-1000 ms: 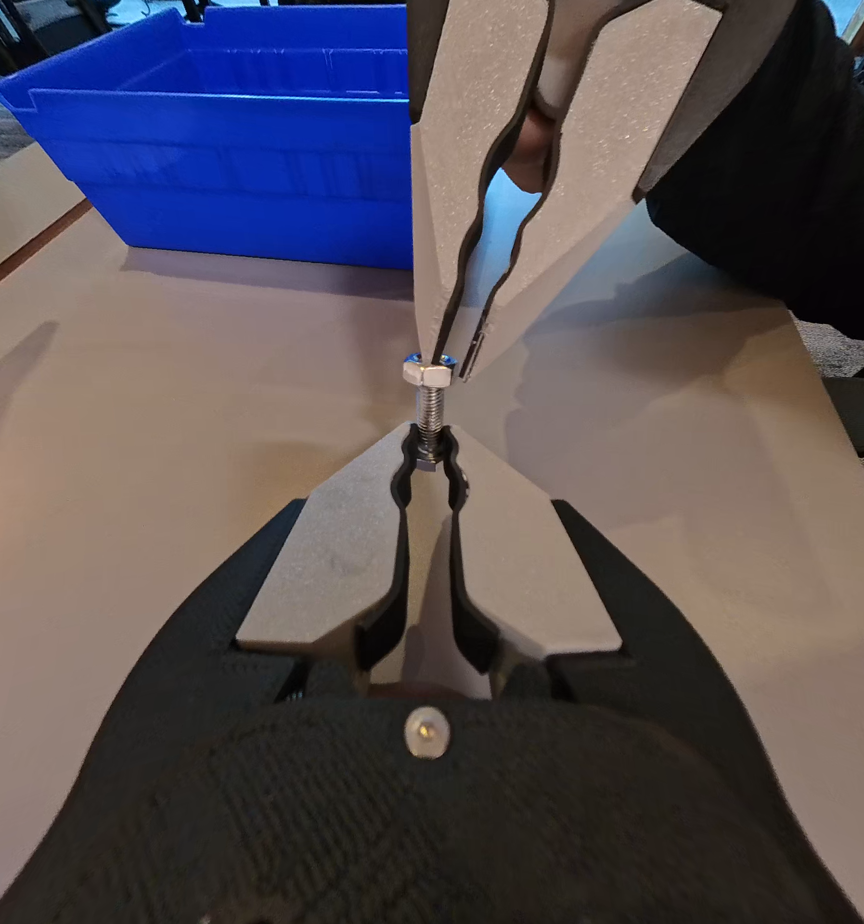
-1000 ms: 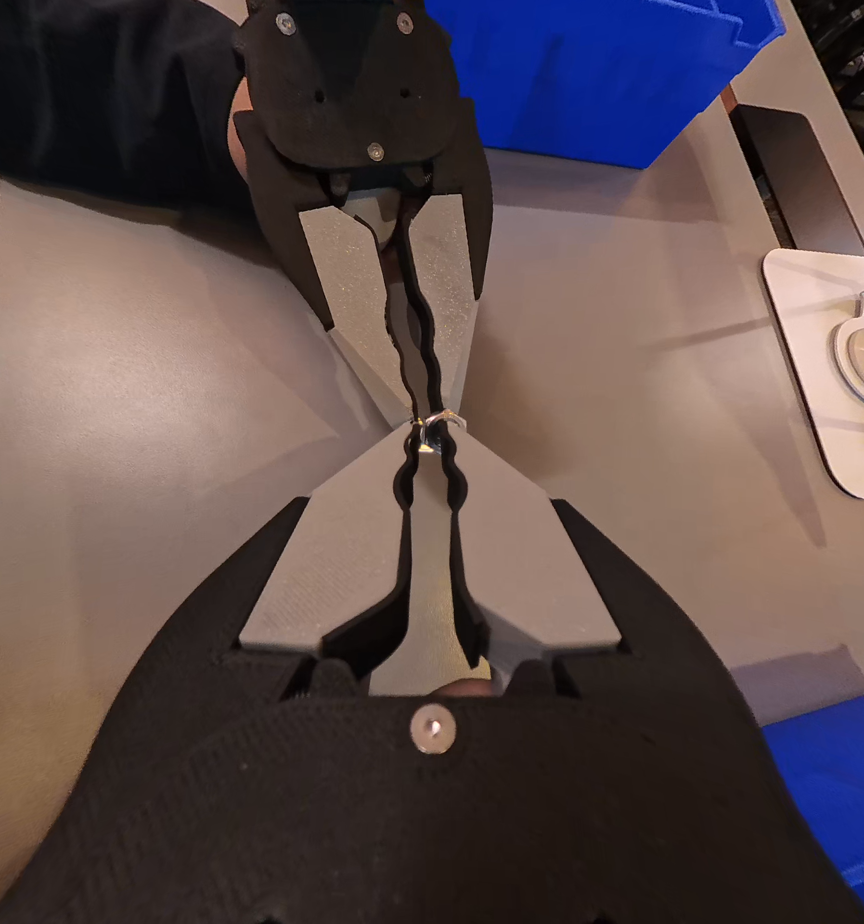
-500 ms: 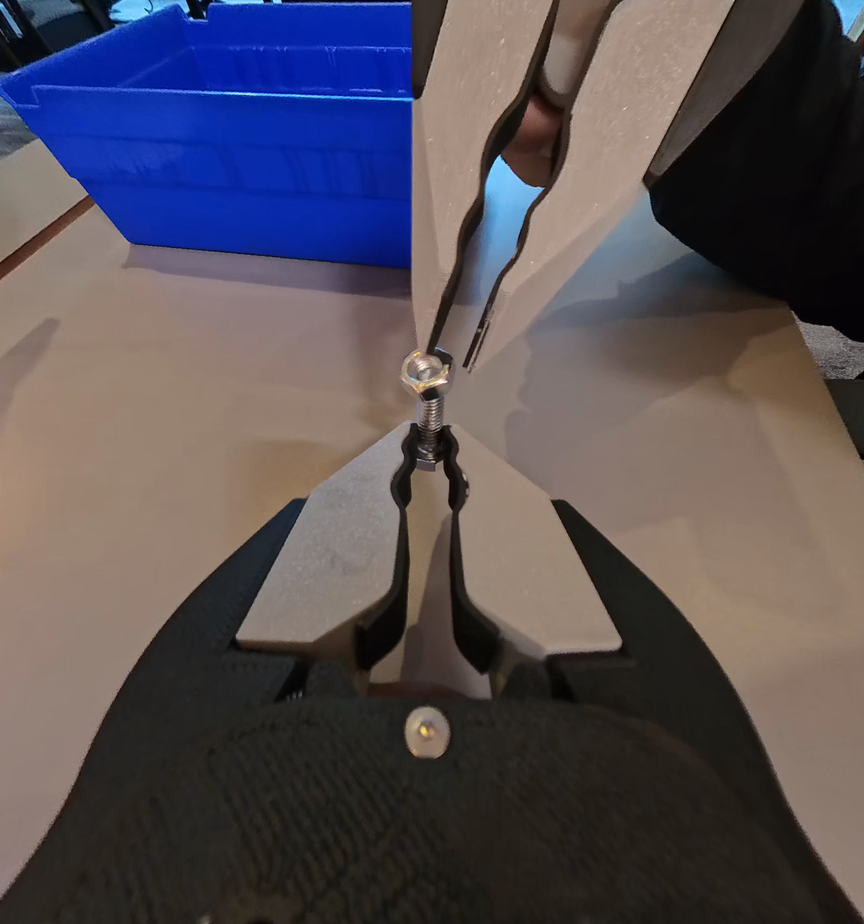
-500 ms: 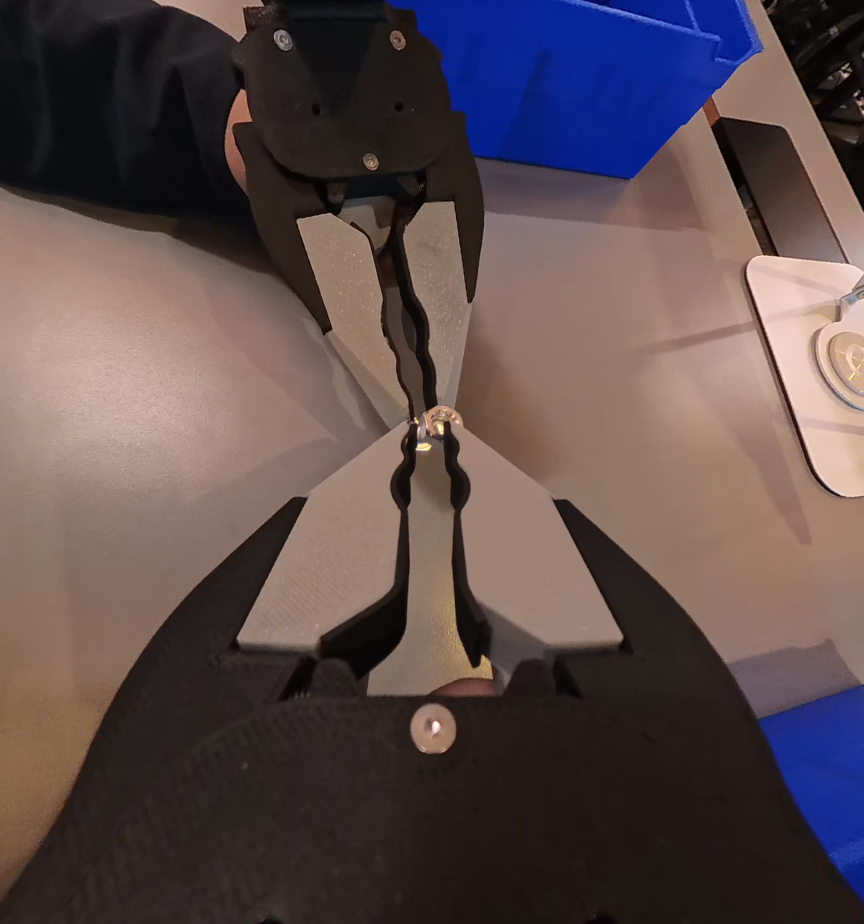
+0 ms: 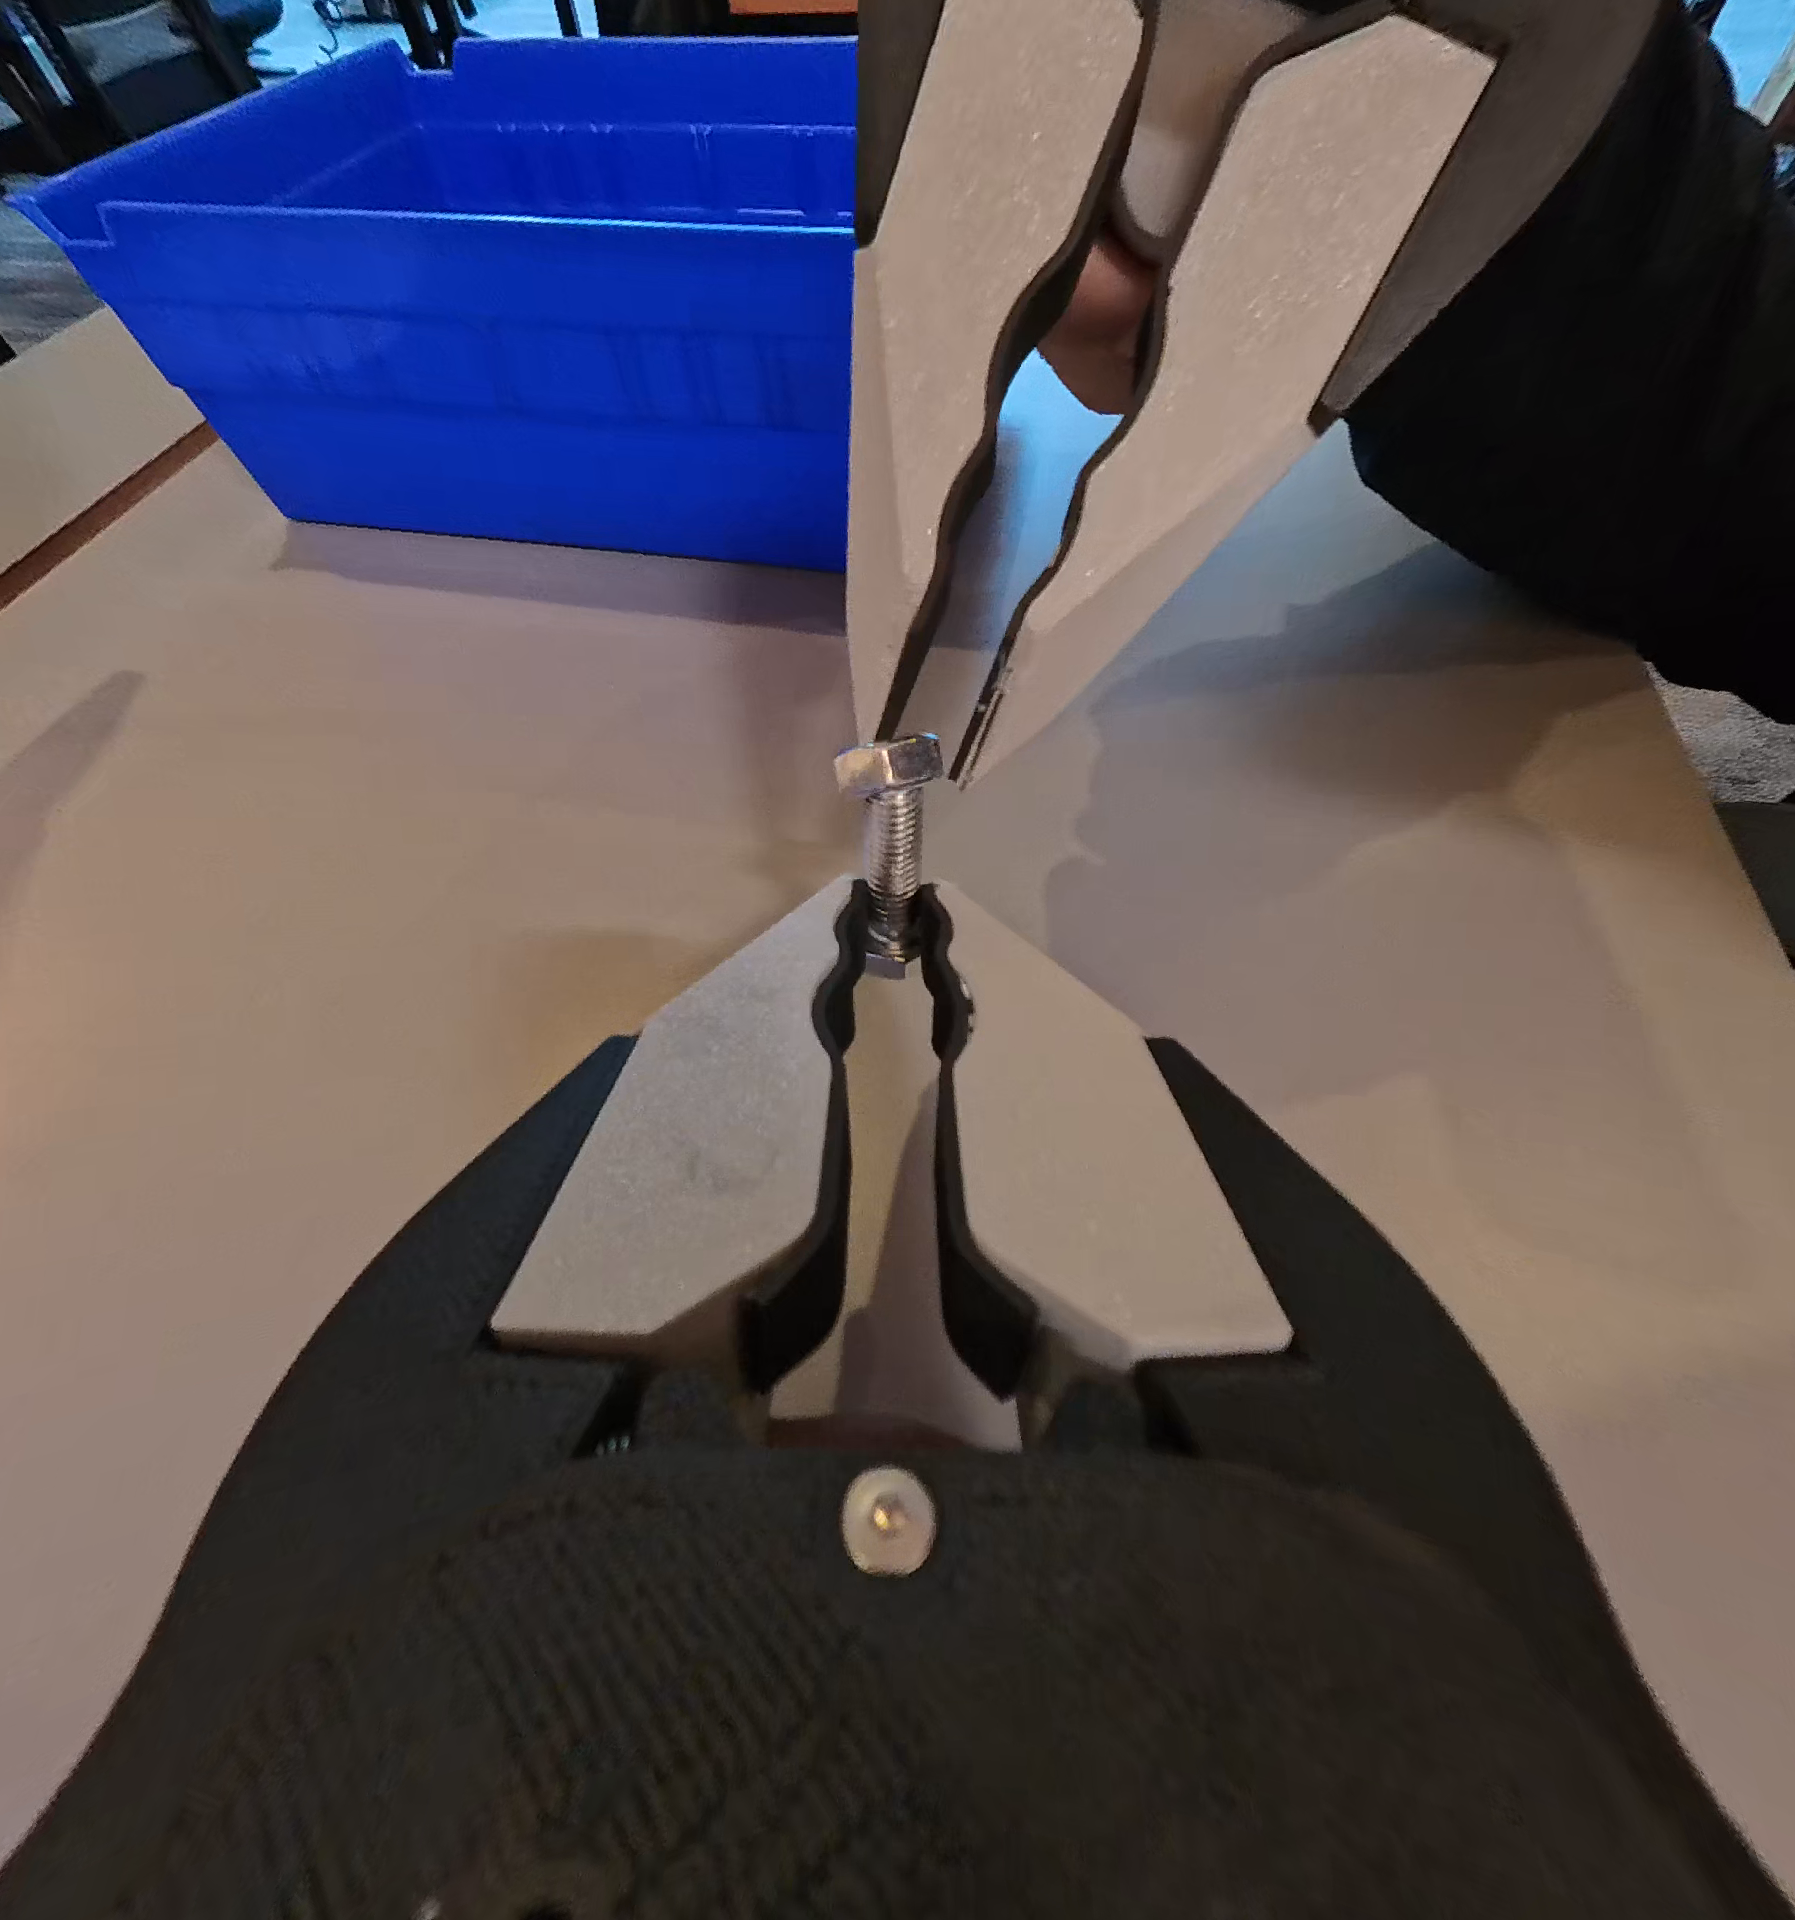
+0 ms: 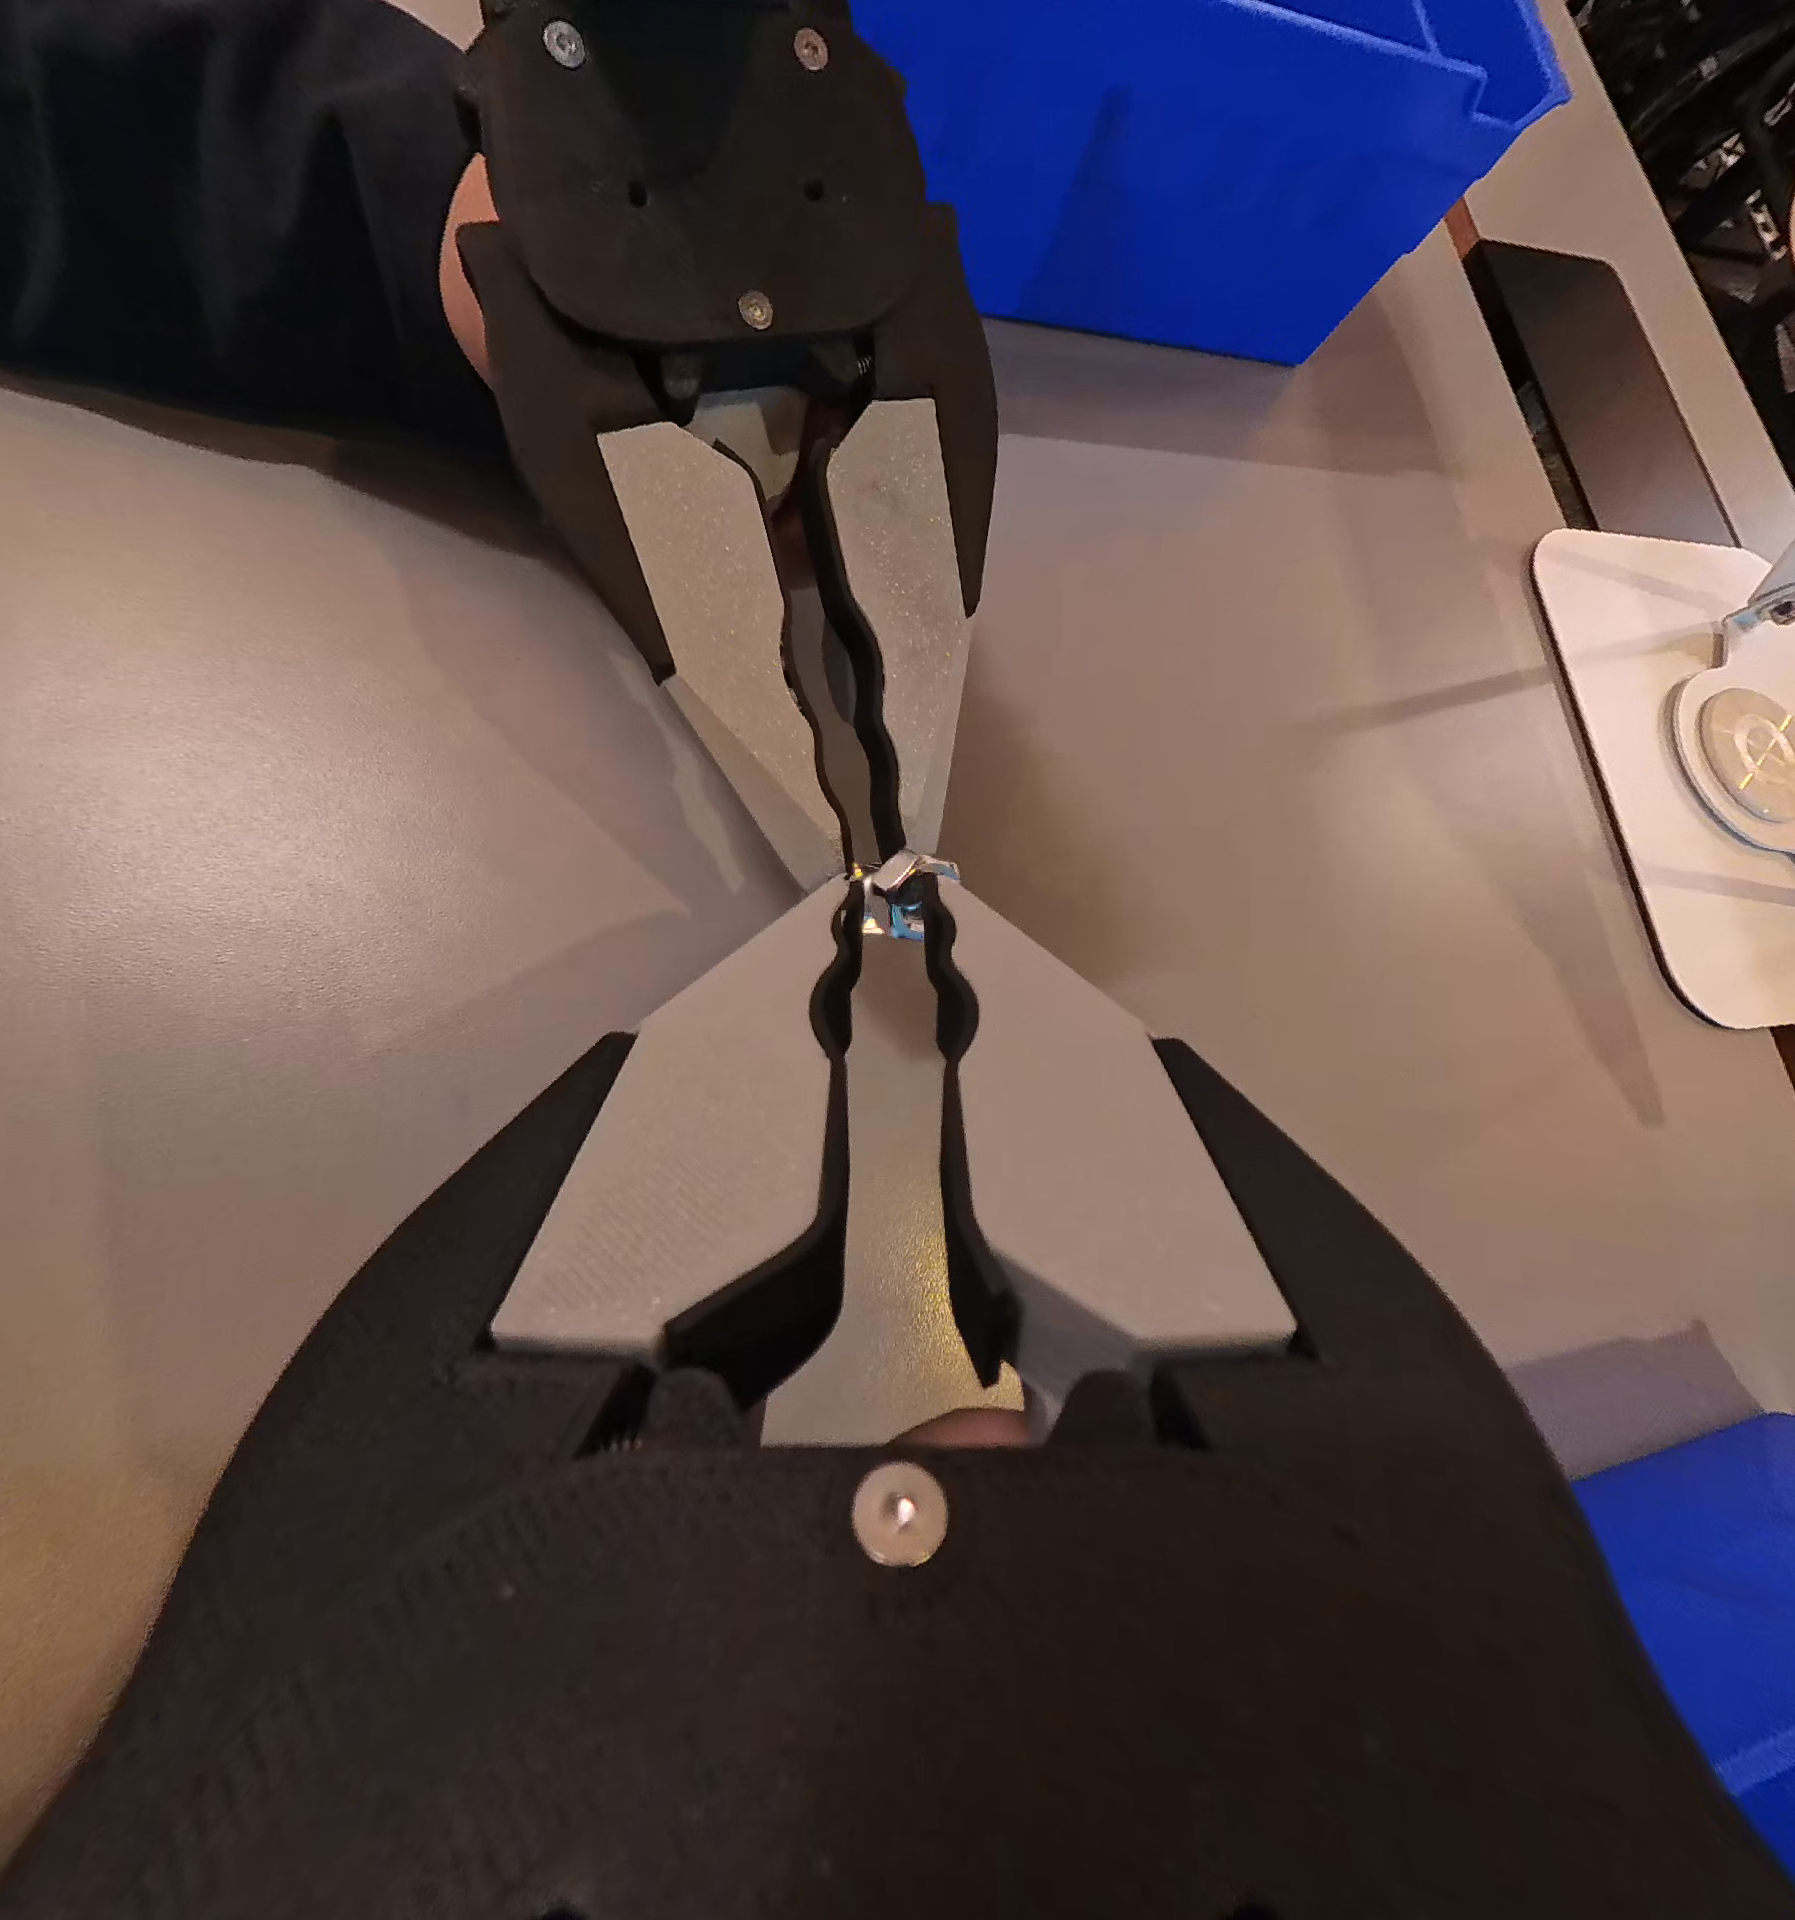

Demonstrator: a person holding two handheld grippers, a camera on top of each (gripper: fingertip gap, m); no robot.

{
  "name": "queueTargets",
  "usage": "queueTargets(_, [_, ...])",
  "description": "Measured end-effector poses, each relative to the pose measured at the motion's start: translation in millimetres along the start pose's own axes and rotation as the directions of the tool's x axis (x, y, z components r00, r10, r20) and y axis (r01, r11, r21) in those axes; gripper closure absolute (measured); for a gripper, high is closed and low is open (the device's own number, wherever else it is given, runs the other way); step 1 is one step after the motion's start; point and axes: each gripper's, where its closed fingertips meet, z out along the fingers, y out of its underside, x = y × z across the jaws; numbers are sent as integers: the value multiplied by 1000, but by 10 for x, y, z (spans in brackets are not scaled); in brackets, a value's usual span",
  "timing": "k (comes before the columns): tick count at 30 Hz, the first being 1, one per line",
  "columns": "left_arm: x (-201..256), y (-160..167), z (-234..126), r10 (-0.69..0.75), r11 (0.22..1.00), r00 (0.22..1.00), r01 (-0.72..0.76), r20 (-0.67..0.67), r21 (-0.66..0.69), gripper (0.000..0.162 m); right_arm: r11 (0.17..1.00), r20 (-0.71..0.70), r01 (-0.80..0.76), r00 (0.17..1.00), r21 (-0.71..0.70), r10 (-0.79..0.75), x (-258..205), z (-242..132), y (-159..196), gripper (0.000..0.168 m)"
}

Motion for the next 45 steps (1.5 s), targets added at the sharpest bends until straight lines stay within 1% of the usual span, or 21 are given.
queueTargets(6, [-9,9,5,-4,1000,1000,4,5,-6,155,1000,-6,18,1000,23,-18,-17,-32,-55,161])
queueTargets(18, [-17,17,9,-9,1000,1000,9,8,-10,155,999,-2,29,1000,20,-29,-41,-10,-55,161])
queueTargets(29, [-17,11,4,-9,1000,1000,9,6,-5,155,999,-13,29,1000,37,-28,-11,-48,-73,159])
queueTargets(31, [-19,-4,-4,-13,1000,1000,13,4,6,155,997,-27,22,999,72,-20,24,-96,-125,156])
queueTargets(33, [-32,-41,-21,-29,999,1000,28,3,33,155,990,-19,-5,1000,140,8,45,-164,-219,153])
queueTargets(36, [-75,-107,-67,-67,994,998,67,0,81,155,970,31,-73,997,232,67,54,-250,-332,142])
queueTargets(39, [-110,-188,-133,-102,986,995,102,-10,135,155,952,72,-134,990,274,119,79,-255,-366,134])
queueTargets(41, [-95,-277,-190,-113,975,993,118,-36,188,155,938,87,-173,984,299,154,110,-234,-390,125])
queueTargets(43, [-81,-368,-250,-113,963,992,122,-53,240,155,923,117,-202,978,326,173,103,-220,-427,125])
queueTargets(45, [-79,-402,-283,-119,958,991,132,-64,256,155,909,147,-221,973,354,179,83,-224,-472,125])
